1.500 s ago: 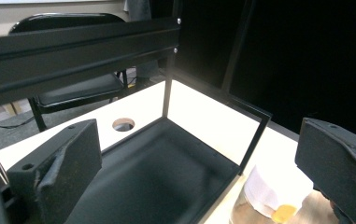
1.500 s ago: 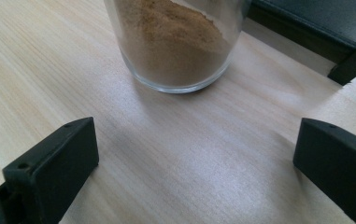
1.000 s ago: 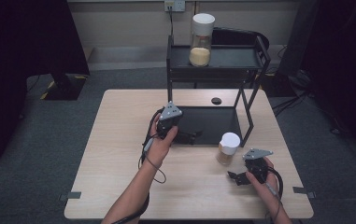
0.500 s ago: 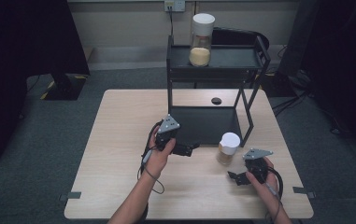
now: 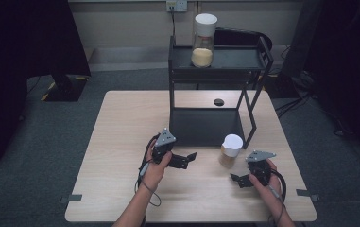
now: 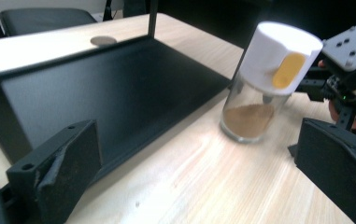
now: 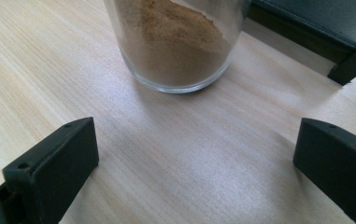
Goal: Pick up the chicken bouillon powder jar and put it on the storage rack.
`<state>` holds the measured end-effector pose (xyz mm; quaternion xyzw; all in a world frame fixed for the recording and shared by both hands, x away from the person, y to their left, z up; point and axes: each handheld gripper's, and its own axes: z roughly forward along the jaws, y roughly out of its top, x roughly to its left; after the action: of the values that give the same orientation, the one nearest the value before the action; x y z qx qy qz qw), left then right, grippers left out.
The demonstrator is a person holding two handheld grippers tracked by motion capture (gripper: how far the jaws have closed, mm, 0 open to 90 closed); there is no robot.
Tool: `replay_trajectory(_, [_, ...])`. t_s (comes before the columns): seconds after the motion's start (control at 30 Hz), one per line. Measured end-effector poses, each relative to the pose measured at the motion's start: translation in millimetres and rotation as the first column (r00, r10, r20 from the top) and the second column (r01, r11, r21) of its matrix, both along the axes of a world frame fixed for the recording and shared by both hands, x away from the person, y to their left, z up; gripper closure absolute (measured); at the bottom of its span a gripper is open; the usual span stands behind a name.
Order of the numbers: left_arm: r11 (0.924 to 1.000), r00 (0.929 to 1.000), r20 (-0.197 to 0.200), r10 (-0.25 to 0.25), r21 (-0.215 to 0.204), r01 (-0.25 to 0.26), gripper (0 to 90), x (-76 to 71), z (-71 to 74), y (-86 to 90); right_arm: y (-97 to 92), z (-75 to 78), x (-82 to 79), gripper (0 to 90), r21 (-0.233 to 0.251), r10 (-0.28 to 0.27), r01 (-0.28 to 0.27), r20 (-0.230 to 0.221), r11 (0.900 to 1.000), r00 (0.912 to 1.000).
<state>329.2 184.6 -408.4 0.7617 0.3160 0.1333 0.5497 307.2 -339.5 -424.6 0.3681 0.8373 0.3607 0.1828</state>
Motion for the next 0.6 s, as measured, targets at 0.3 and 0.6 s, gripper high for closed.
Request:
replay_trajectory(0.3, [0.999, 0.9985, -0.043, 0.034, 0.03, -0.032, 0.2, -9.2, -17.8, 12.4, 0.0, 0.0, 0.0, 0.0, 0.0, 0.0, 0.0, 0.0, 1.0, 1.0])
replay_trajectory(0.6, [0.9968, 0.9966, -0.063, 0.054, 0.062, -0.05, 0.3, -18.6, -27.3, 25.4, 0.0, 0.0, 0.0, 0.0, -0.001, 0.0, 0.0, 0.0, 1.0, 1.0])
